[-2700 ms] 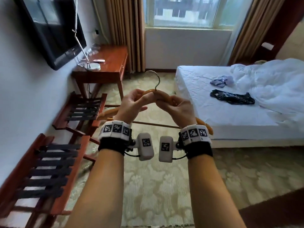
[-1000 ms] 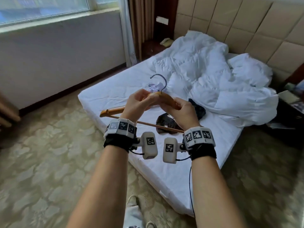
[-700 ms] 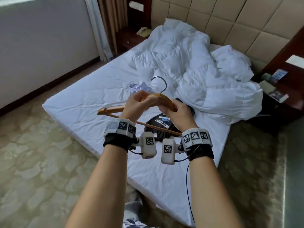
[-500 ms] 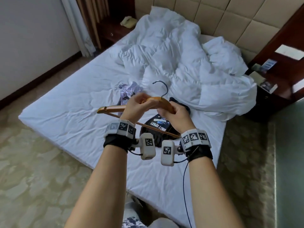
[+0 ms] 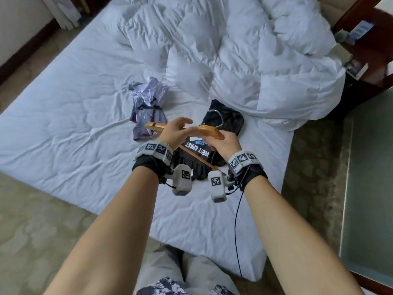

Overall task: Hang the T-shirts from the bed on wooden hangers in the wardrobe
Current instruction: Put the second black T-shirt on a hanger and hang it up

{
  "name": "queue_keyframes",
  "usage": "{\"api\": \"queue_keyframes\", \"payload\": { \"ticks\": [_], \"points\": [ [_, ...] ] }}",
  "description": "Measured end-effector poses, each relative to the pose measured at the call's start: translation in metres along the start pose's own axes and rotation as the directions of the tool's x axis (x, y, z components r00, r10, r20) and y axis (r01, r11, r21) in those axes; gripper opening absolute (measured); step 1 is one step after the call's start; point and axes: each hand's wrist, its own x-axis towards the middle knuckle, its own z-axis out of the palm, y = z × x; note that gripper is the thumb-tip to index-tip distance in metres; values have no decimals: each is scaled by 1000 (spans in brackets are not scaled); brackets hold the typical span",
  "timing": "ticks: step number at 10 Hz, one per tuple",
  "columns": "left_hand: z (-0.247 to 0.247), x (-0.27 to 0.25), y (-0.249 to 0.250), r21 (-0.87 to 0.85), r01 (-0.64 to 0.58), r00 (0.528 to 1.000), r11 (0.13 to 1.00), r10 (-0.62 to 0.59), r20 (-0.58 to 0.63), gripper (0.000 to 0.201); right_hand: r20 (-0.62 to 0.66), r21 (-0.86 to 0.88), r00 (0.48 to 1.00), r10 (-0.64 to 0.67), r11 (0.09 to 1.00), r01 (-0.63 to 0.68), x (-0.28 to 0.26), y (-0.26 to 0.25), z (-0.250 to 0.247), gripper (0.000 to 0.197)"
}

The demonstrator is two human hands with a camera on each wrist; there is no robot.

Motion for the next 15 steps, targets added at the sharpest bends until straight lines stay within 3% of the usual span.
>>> {"api": "queue_keyframes", "payload": {
  "ticks": [1,2,3,4,5,6,8,9,10,11,12,14,15],
  "points": [
    [3,20,-33,-283,292,952,913,-307,-7,21,-23,-27,993,120,992,-120,32,36,0,17],
    [11,39,-75,-445,574,808,687,-565,168,14,-31,-51,978,208,977,-209,62,67,1,17],
    [33,58,-120,-474,689,702,548,-669,246,22,-14,-67,963,268,961,-268,80,86,3,15],
    [65,73,-156,-495,735,618,463,-757,210,19,-11,-76,953,303,950,-303,98,104,4,18],
    [96,84,-183,-457,781,554,426,-811,190,10,19,-117,948,317,942,-313,115,122,9,18],
    [112,94,-202,-417,818,500,395,-847,179,14,57,-138,942,330,937,-320,131,136,17,19],
    [125,123,-237,-205,920,380,333,-885,270,55,100,-154,944,314,942,-297,153,159,33,22],
    [127,125,-241,-151,911,409,384,-889,205,47,128,-191,938,322,936,-296,161,171,41,19],
    [132,120,-248,-190,860,504,473,-845,179,49,165,-203,921,352,926,-317,165,180,48,12],
    [132,117,-256,-339,853,467,397,-870,155,51,179,-218,917,357,923,-317,167,183,49,10],
    [129,114,-261,-361,854,455,375,-875,166,47,181,-213,914,364,921,-325,169,183,47,7],
    [112,119,-241,-307,855,474,419,-870,134,43,191,-213,909,370,920,-330,167,171,44,11],
    [103,119,-224,-370,823,476,431,-878,36,43,214,-240,909,358,921,-307,163,159,46,8]
  ]
}}
